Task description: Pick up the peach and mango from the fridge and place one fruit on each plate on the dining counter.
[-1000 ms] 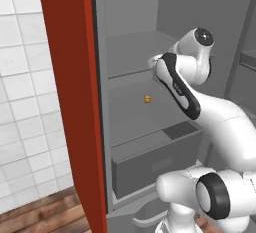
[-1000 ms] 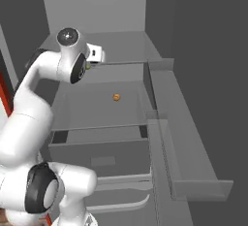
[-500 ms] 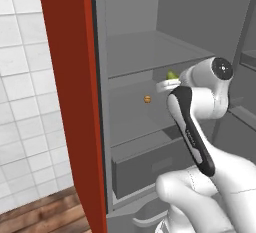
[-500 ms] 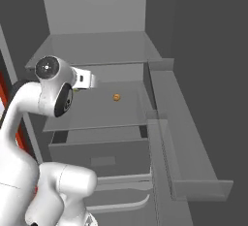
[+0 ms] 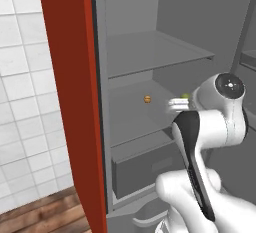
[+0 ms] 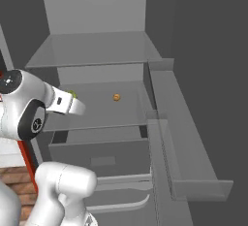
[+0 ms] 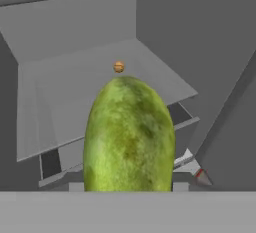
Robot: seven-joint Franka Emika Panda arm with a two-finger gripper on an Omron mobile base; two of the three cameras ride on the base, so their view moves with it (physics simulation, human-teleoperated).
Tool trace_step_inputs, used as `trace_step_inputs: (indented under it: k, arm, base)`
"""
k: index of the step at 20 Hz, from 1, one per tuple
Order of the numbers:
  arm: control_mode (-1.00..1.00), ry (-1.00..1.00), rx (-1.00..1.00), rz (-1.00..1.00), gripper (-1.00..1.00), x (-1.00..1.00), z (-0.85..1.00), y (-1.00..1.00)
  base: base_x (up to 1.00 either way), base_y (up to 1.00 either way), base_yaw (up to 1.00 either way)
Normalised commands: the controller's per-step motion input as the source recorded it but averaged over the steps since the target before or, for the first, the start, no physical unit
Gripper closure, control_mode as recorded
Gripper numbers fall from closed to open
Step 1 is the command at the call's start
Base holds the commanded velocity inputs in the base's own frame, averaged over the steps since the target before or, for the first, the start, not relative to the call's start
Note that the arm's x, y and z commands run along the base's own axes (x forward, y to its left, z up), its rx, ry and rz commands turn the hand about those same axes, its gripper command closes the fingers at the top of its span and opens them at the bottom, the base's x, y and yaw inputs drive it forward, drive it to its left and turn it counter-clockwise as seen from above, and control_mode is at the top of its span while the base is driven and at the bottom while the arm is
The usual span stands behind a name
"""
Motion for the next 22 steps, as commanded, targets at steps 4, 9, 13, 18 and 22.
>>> trace_step_inputs:
  k: [4, 9, 13, 18, 22]
  arm:
    - [-1.00, 0.15, 0.00, -0.05, 1.00, -0.47, 0.02, 0.00]
    - [-1.00, 0.21, 0.06, 0.07, 1.00, -0.10, 0.14, 0.00]
    - [-1.00, 0.14, 0.04, 0.11, 1.00, -0.11, 0.01, 0.02]
    - [-1.00, 0.09, 0.01, 0.00, 1.00, -0.08, -0.05, 0.00]
    - [-1.00, 0.00, 0.00, 0.00, 1.00, 0.00, 0.00, 0.00]
  base:
    - [0.00, 0.00, 0.00]
    - [0.00, 0.00, 0.00]
    - [0.00, 0.00, 0.00]
    - [0.00, 0.00, 0.00]
    - [0.00, 0.00, 0.00]
